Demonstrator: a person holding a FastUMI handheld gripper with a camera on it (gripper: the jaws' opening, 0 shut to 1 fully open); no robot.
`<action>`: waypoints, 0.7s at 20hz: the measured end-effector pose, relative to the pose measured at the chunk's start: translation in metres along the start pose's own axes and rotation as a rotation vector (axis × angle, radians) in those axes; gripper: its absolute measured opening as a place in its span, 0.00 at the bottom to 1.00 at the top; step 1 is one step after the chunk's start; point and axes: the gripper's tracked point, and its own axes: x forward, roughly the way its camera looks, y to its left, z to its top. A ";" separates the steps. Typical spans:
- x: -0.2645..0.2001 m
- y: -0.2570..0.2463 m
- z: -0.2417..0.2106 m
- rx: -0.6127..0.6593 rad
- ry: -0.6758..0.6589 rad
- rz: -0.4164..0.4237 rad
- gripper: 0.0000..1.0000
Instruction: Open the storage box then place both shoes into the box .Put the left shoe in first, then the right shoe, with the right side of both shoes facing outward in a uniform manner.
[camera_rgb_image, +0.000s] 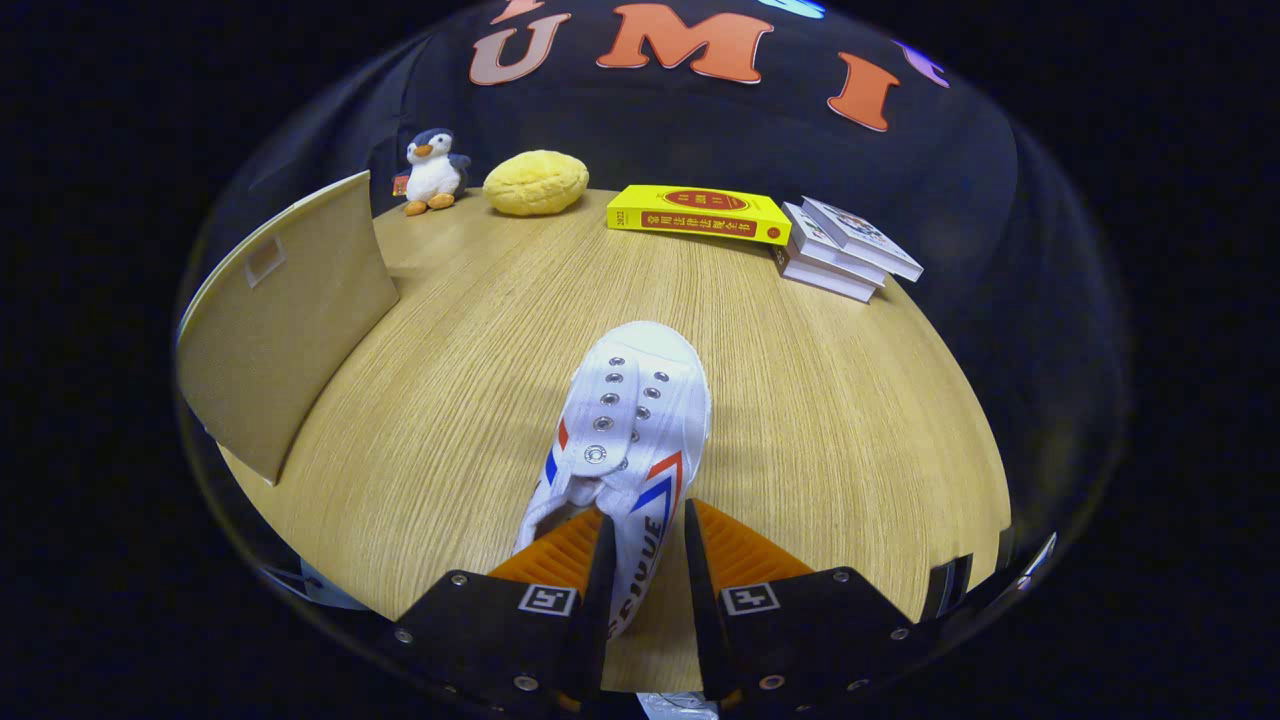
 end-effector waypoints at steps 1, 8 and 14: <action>-0.002 -0.002 0.006 0.013 -0.028 0.009 0.38; 0.027 -0.032 0.021 0.132 -0.052 0.025 0.28; 0.047 -0.035 0.020 0.214 0.028 0.120 0.19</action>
